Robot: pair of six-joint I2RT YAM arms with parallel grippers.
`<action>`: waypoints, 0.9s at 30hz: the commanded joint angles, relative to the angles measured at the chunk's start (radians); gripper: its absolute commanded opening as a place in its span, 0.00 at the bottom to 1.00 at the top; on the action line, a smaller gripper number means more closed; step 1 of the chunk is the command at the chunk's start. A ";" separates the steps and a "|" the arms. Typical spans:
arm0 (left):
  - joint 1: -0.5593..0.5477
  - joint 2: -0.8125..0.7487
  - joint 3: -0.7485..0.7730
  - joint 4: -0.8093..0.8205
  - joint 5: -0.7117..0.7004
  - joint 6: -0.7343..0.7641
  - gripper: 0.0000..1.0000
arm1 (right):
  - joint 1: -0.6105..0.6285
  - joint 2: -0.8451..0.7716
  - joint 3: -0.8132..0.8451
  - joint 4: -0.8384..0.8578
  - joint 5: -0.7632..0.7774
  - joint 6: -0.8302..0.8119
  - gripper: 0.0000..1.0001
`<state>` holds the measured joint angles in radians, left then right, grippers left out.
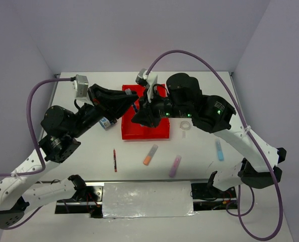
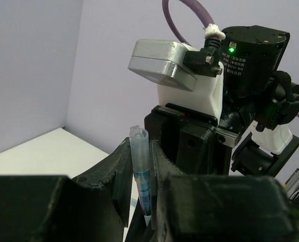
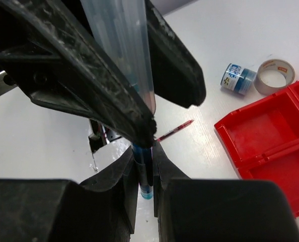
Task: Sort the stationery into containers
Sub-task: Close the pen cap on the pen.
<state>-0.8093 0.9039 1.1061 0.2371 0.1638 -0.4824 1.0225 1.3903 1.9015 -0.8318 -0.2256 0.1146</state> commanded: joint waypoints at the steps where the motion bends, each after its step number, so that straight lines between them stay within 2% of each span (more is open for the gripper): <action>1: -0.065 0.050 -0.112 -0.501 0.227 -0.009 0.00 | -0.062 -0.071 0.139 0.612 0.045 0.063 0.00; 3: -0.065 0.056 -0.060 -0.547 0.146 -0.004 0.00 | -0.049 -0.105 -0.003 0.641 0.013 0.045 0.00; 6: -0.065 0.061 0.095 -0.607 0.018 0.001 0.00 | -0.047 -0.190 -0.211 0.730 -0.008 0.069 0.00; 10: -0.065 0.088 0.297 -0.628 0.006 0.050 0.00 | -0.044 -0.255 -0.320 0.775 0.002 0.103 0.00; 13: -0.065 0.112 0.368 -0.648 0.031 0.070 0.00 | -0.036 -0.266 -0.349 0.780 0.006 0.114 0.00; 15: -0.065 0.115 0.380 -0.650 0.037 0.074 0.05 | -0.033 -0.269 -0.352 0.775 0.017 0.111 0.00; 18: -0.065 0.102 0.380 -0.633 0.042 0.074 0.26 | -0.032 -0.267 -0.352 0.767 0.037 0.106 0.00; 20: -0.065 0.092 0.385 -0.627 0.039 0.076 0.32 | -0.029 -0.267 -0.352 0.755 0.038 0.103 0.00; 24: -0.065 0.082 0.441 -0.616 0.019 0.065 0.52 | -0.025 -0.269 -0.361 0.747 0.032 0.103 0.00; 27: -0.065 0.073 0.475 -0.587 0.039 0.057 0.56 | -0.022 -0.272 -0.367 0.747 0.022 0.102 0.00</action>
<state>-0.8642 1.0004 1.5368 -0.3092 0.1402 -0.4217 1.0027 1.1591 1.5124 -0.2474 -0.2398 0.2153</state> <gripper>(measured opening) 0.545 0.189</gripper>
